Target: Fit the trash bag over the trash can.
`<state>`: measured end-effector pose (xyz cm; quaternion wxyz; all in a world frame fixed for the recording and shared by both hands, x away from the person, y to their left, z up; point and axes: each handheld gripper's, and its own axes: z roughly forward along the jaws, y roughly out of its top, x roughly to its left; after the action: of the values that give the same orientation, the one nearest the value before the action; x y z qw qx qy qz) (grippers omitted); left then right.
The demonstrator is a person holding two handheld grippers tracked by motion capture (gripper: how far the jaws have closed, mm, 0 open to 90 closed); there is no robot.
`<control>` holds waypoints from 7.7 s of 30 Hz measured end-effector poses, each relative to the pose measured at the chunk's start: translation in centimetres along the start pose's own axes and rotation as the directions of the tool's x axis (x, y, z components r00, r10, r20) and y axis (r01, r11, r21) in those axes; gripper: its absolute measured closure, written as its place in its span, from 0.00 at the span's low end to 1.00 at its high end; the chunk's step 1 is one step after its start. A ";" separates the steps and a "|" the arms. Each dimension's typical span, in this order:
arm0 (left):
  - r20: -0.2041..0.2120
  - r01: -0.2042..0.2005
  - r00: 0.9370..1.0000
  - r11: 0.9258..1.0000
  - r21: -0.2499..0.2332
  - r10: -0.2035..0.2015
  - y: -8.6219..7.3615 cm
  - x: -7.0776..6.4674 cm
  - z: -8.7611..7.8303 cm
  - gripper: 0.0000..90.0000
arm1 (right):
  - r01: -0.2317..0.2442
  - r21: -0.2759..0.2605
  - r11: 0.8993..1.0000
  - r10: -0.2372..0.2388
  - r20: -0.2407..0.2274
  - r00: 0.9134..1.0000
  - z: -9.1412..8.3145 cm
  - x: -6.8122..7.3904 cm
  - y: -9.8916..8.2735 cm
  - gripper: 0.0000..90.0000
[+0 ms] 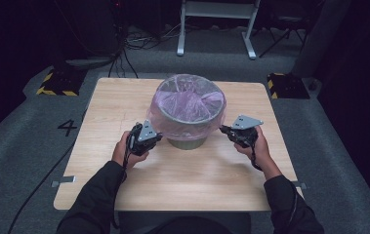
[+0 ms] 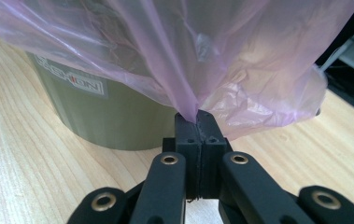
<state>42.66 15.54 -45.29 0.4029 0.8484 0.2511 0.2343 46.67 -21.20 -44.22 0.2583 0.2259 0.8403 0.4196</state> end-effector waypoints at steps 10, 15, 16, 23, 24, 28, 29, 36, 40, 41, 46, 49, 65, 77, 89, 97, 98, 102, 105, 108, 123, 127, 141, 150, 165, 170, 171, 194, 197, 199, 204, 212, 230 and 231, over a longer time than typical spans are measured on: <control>0.007 -0.004 1.000 0.998 0.070 0.004 -1.1 0.3 1.0 1.00 | -0.033 0.040 0.999 0.034 -0.018 0.999 1.4 -0.2 -1.6 1.00; 0.014 0.002 1.000 0.994 0.105 -0.003 -1.5 0.4 1.6 1.00 | -0.062 0.065 0.996 0.063 -0.017 0.998 2.2 -0.6 -2.2 1.00; 0.016 -0.002 1.000 0.993 0.115 0.001 -1.5 0.4 1.7 1.00 | -0.073 0.069 0.995 0.074 -0.017 0.997 2.3 -0.6 -2.4 1.00; 0.011 0.011 1.000 0.992 0.126 -0.012 -1.8 0.5 2.1 0.94 | -0.102 0.071 0.992 0.103 -0.010 0.995 2.8 -0.9 -2.9 1.00; 0.009 0.016 1.000 0.992 0.127 -0.018 -1.8 0.5 2.1 0.92 | -0.102 0.073 0.992 0.103 -0.008 0.995 2.9 -0.9 -2.9 1.00; -0.049 0.049 0.998 0.990 0.130 -0.043 -2.0 0.8 2.0 0.76 | -0.108 0.067 0.992 0.108 0.006 0.994 3.1 -0.9 -3.3 1.00; -0.055 0.067 0.997 0.989 0.131 -0.061 -2.1 1.0 2.0 0.68 | -0.109 0.065 0.992 0.108 0.017 0.994 3.1 -0.9 -3.4 1.00; -0.072 0.136 0.989 0.988 0.067 -0.131 -2.8 1.4 0.3 0.24 | -0.126 0.056 0.990 0.125 0.020 0.992 3.0 -1.1 -3.7 0.99; -0.066 0.151 0.987 0.987 0.046 -0.147 -3.1 1.5 -1.1 0.20 | -0.126 0.059 0.990 0.126 0.005 0.992 2.9 -1.2 -3.9 0.94; -0.067 0.158 0.986 0.987 0.040 -0.155 -3.2 1.4 -1.3 0.19 | -0.130 0.059 0.990 0.130 -0.002 0.992 2.8 -1.2 -3.9 0.91; -0.062 0.133 0.990 0.990 0.055 -0.130 -3.9 0.8 -2.4 0.19 | -0.146 0.062 0.987 0.147 -0.015 0.989 2.4 -1.4 -4.2 0.60; -0.040 0.137 0.990 0.989 0.064 -0.134 -4.3 0.6 -2.7 0.19 | -0.168 0.064 0.984 0.170 -0.023 0.985 2.0 -1.7 -4.6 0.47; -0.004 0.138 0.990 0.980 0.146 -0.139 -5.5 -0.7 -2.2 0.20 | -0.196 0.068 0.978 0.198 -0.025 0.980 0.4 -1.8 -5.5 0.25; 0.003 0.132 0.991 0.970 0.202 -0.136 -6.3 -1.3 -1.5 0.19 | -0.217 0.040 0.975 0.219 -0.037 0.975 -0.2 -1.9 -5.6 0.20; 0.032 0.203 0.977 0.964 0.173 -0.212 -7.0 -0.8 -1.3 0.17 | -0.216 0.019 0.976 0.216 -0.019 0.976 -1.2 -2.2 -5.2 0.20; 0.035 0.210 0.975 0.962 0.176 -0.219 -7.0 -0.6 -1.2 0.16 | -0.222 0.003 0.975 0.222 0.001 0.975 -2.3 -2.4 -4.7 0.20; 0.036 0.209 0.975 0.962 0.177 -0.219 -7.0 -0.6 -1.2 0.16 | -0.224 0.000 0.975 0.224 0.002 0.975 -2.5 -2.5 -4.7 0.20; 0.038 0.209 0.975 0.962 0.176 -0.219 -7.0 -0.6 -1.1 0.16 | -0.236 -0.018 0.971 0.237 0.006 0.972 -3.1 -2.7 -4.2 0.20; 0.039 0.208 0.975 0.962 0.176 -0.218 -7.0 -0.6 -1.1 0.16 | -0.230 -0.009 0.973 0.230 0.021 0.973 -3.3 -2.7 -3.7 0.20; 0.040 0.211 0.975 0.962 0.176 -0.221 -7.0 -0.6 -1.1 0.16 | -0.239 -0.020 0.971 0.239 0.015 0.971 -3.3 -2.7 -3.3 0.21; 0.041 0.208 0.975 0.961 0.180 -0.219 -6.9 -0.5 -1.1 0.16 | -0.208 -0.062 0.976 0.209 0.013 0.978 -3.8 -3.0 -0.6 0.21; 0.041 0.208 0.975 0.962 0.180 -0.218 -6.9 -0.5 -1.1 0.16 | -0.207 -0.072 0.976 0.209 0.014 0.978 -4.0 -3.1 0.1 0.21; 0.040 0.204 0.976 0.962 0.181 -0.215 -6.9 -0.5 -1.1 0.16 | -0.151 -0.080 0.985 0.153 0.019 0.988 -5.1 -3.3 3.1 0.21; 0.040 0.203 0.976 0.962 0.180 -0.214 -6.9 -0.5 -1.0 0.16 | -0.114 -0.115 0.987 0.115 -0.002 0.993 -6.3 -3.5 5.8 0.21; 0.040 0.204 0.976 0.962 0.181 -0.214 -6.9 -0.5 -1.0 0.15 | -0.082 -0.176 0.981 0.084 0.002 0.996 -6.8 -3.6 9.1 0.21; 0.040 0.204 0.976 0.962 0.181 -0.214 -6.9 -0.5 -1.0 0.15 | -0.073 -0.180 0.981 0.072 -0.010 0.997 -6.0 -3.3 10.1 0.21; 0.040 0.204 0.976 0.962 0.181 -0.215 -6.9 -0.5 -1.0 0.15 | -0.067 -0.179 0.982 0.065 -0.014 0.998 -5.8 -3.3 10.2 0.21; 0.041 0.204 0.976 0.962 0.182 -0.215 -6.9 -0.5 -1.0 0.15 | -0.062 -0.174 0.983 0.053 -0.057 0.997 -3.0 -2.8 12.9 0.21; 0.041 0.203 0.976 0.962 0.181 -0.214 -6.9 -0.5 -1.0 0.15 | -0.064 -0.169 0.983 0.055 -0.060 0.997 -2.6 -2.9 13.2 0.21; 0.041 0.203 0.976 0.962 0.182 -0.214 -6.9 -0.5 -1.0 0.15 | -0.061 -0.164 0.985 0.052 -0.058 0.997 -2.3 -2.8 13.4 0.21; 0.041 0.205 0.976 0.962 0.182 -0.216 -6.9 -0.5 -1.0 0.15 | -0.054 -0.137 0.989 0.045 -0.064 0.997 -1.4 -2.7 13.8 0.21; 0.042 0.205 0.975 0.962 0.183 -0.216 -6.9 -0.5 -1.0 0.15 | -0.031 -0.084 0.996 0.024 -0.078 0.997 -0.3 -2.6 14.1 0.20; 0.041 0.204 0.976 0.962 0.182 -0.215 -6.9 -0.5 -1.0 0.15 | 0.022 0.008 1.000 -0.021 -0.150 0.988 1.7 -2.4 16.0 0.25; 0.041 0.205 0.976 0.961 0.183 -0.216 -6.9 -0.5 -1.0 0.15 | 0.028 0.021 0.999 -0.024 -0.155 0.988 1.8 -2.4 16.2 0.24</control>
<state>40.03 19.62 -50.34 0.3556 0.8562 0.3473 0.1409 52.24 -12.70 -31.26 0.1953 0.1845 0.8655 0.4228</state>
